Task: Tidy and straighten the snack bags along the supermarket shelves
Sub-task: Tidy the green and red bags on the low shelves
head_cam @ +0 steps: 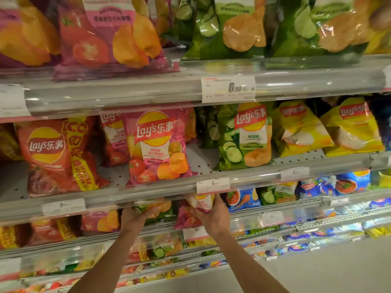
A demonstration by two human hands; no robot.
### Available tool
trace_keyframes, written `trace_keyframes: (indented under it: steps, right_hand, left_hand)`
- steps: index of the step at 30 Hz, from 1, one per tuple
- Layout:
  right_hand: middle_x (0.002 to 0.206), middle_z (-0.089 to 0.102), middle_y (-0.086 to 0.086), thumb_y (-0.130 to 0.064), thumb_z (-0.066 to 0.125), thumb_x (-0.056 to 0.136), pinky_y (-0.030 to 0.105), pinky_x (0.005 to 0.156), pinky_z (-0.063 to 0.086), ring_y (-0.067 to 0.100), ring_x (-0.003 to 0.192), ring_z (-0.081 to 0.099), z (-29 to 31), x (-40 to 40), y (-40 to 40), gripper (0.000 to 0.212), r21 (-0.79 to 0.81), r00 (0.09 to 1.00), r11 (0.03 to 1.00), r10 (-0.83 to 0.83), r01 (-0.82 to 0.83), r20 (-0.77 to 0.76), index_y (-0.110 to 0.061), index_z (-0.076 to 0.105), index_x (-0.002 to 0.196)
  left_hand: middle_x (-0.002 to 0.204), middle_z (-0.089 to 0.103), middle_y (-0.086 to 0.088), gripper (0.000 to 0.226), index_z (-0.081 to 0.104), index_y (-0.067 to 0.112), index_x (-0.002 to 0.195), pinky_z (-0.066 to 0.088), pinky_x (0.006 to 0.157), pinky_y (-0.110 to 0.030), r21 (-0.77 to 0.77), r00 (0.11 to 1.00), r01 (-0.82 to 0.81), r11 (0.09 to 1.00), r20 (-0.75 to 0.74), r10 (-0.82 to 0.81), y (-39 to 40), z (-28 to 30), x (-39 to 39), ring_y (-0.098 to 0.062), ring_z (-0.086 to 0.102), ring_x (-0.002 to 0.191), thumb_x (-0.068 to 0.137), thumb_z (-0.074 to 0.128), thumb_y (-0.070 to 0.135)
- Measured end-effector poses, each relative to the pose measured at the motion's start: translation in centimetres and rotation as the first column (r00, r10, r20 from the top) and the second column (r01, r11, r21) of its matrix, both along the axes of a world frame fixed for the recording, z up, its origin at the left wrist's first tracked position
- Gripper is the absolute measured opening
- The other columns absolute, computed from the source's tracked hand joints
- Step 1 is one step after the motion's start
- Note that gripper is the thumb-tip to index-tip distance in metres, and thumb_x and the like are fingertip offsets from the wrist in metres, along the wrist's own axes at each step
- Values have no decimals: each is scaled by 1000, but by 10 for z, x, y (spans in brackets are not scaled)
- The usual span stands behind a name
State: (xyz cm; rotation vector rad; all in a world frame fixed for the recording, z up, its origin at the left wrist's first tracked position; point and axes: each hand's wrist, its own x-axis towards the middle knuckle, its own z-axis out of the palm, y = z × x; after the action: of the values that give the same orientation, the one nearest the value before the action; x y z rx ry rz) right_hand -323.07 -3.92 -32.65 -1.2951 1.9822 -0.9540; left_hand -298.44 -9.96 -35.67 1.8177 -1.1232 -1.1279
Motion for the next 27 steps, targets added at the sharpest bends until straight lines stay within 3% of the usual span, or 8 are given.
trace_keyframes:
  steps: [4, 6, 8, 12, 16, 20, 23, 27]
  right_hand:
    - [119, 69, -3, -50, 89, 69, 44, 94, 54, 21, 112, 63, -9, -3, 19, 73, 18, 999, 1000, 24, -25, 24, -23, 53, 127]
    - [114, 70, -6, -48, 90, 69, 41, 90, 56, 19, 108, 64, -12, -8, 28, 66, 14, 998, 1000, 10, -11, 54, -28, 53, 120]
    - [110, 70, -9, -45, 92, 68, 38, 86, 58, 16, 103, 66, -13, -16, 37, 65, 8, 995, 1000, -19, 18, 97, -33, 52, 118]
    - [102, 70, -14, -42, 95, 65, 36, 83, 59, 12, 96, 67, -13, -45, 51, 65, -33, 988, 995, -89, 94, 124, -36, 52, 113]
    - [101, 70, -9, -38, 96, 63, 37, 81, 58, 15, 95, 67, -10, -75, 57, 66, -52, 981, 986, -151, 158, 119, -30, 55, 113]
    - [100, 71, -5, -33, 97, 64, 37, 77, 58, 19, 92, 68, -8, -93, 60, 64, -84, 971, 973, -206, 216, 119, -23, 57, 114]
    - [99, 71, -6, -31, 96, 65, 36, 75, 57, 18, 91, 68, -9, -103, 60, 62, -86, 971, 972, -207, 218, 120, -24, 56, 112]
    - [100, 71, -8, -33, 96, 66, 35, 76, 57, 16, 93, 69, -7, -104, 58, 64, -81, 972, 974, -199, 210, 124, -24, 57, 115]
  left_hand:
    - [86, 63, -3, 38, 54, 21, 72, 49, 67, -32, -2, 1000, -15, 1000, -2, 15, -1, 0, -5, -24, 62, 85, 65, 91, 21]
    - [102, 67, -8, 46, 63, 14, 94, 51, 87, -37, -41, 999, -1, 999, -43, 0, -1, 0, -15, -26, 62, 100, 59, 92, 20]
    - [120, 64, -12, 72, 58, 2, 120, 44, 106, -42, -83, 998, 0, 997, -67, -5, 2, -3, -27, -26, 58, 114, 58, 91, 19]
    - [99, 72, -4, 55, 65, 7, 101, 56, 83, -37, -80, 998, 47, 996, -31, -49, 8, -1, -58, -26, 69, 100, 61, 93, 31]
    - [124, 64, 0, 75, 55, 10, 129, 36, 111, -33, -199, 994, 83, 976, -55, -95, 12, 1, -101, -15, 55, 119, 65, 91, 21]
    - [125, 64, -5, 66, 56, 9, 124, 38, 103, -28, -209, 992, 118, 971, -13, -124, 12, -5, -131, -18, 56, 120, 68, 90, 18]
    - [118, 68, -7, 64, 58, 7, 122, 45, 92, -29, -164, 988, 144, 976, 73, -134, 15, -7, -146, -22, 62, 111, 71, 89, 29]
    - [110, 69, -9, 46, 55, 14, 103, 47, 80, -30, -142, 978, 169, 975, 144, -149, 15, -9, -155, -29, 66, 103, 75, 86, 32]
